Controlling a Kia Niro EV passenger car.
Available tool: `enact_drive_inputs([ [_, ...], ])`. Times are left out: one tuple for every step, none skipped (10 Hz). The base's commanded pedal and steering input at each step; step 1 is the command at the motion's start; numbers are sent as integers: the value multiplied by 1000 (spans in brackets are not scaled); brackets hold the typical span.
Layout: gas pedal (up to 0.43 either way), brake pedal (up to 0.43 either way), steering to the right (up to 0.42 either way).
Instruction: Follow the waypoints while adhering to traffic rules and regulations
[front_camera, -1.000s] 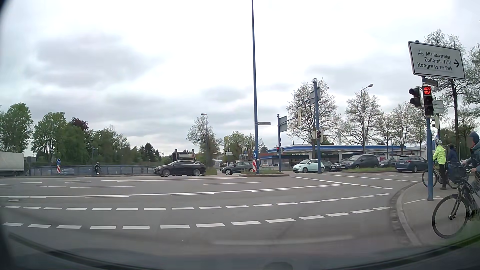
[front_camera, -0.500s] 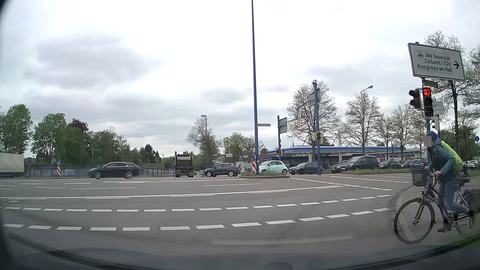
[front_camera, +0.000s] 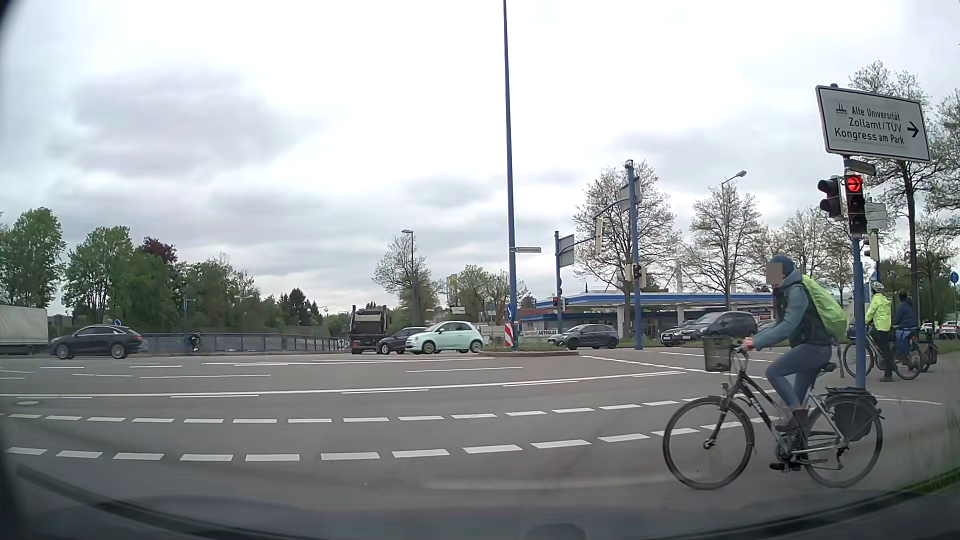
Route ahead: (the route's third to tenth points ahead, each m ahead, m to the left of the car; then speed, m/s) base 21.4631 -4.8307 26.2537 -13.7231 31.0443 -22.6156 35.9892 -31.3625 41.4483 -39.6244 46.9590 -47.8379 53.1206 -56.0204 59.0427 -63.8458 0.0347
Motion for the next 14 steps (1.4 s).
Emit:
enact_drive_inputs([
  [0,238,33],
  [0,238,33],
  [0,238,33],
  [0,238,33],
  [0,238,33],
  [0,244,33],
  [0,238,33],
  [0,244,33],
  [0,244,33],
  [0,238,33],
  [0,238,33],
  [0,238,33],
  [0,244,33],
  [0,238,33],
])
